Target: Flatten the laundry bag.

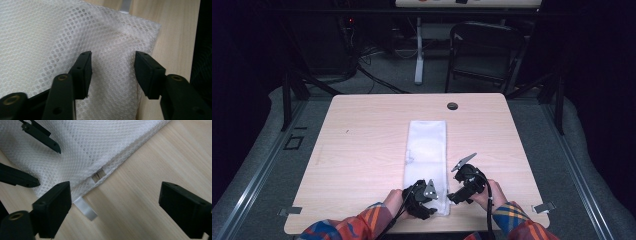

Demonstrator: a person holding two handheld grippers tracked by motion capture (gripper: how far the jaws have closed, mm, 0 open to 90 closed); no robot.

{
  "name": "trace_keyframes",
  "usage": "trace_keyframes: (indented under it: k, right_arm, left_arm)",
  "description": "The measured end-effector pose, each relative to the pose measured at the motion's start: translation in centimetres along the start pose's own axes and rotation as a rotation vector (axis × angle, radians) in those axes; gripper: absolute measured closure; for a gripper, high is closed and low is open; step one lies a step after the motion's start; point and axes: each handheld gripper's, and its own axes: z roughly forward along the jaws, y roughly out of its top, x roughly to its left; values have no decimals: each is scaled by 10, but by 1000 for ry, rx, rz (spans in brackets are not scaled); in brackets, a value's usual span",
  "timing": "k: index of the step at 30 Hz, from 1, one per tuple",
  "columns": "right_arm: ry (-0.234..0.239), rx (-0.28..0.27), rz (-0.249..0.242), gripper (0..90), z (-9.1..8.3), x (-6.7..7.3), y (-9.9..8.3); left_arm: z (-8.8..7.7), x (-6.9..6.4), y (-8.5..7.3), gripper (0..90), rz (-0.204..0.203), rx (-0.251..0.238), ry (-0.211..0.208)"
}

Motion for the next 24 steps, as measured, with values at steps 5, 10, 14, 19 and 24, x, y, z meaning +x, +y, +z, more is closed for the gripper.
trace_keyframes:
  k: [5,10,14,19,24]
  right_arm:
    - [2,-3,1,151,1,3,0]
    - [9,3,-2,254,1,4,1]
    - [21,-11,-18,409,1,7,2]
    - [48,-14,-56,752,4,15,4]
    - [79,-5,-102,900,10,25,5]
  left_arm:
    - [-1,7,-2,621,-27,-19,-5]
    - [-1,11,-4,734,-50,-29,4]
    - [-1,15,-5,806,-70,-42,-2]
    - [-2,18,-6,826,-85,-53,-19]
    - [-3,18,-7,841,-90,-65,-23]
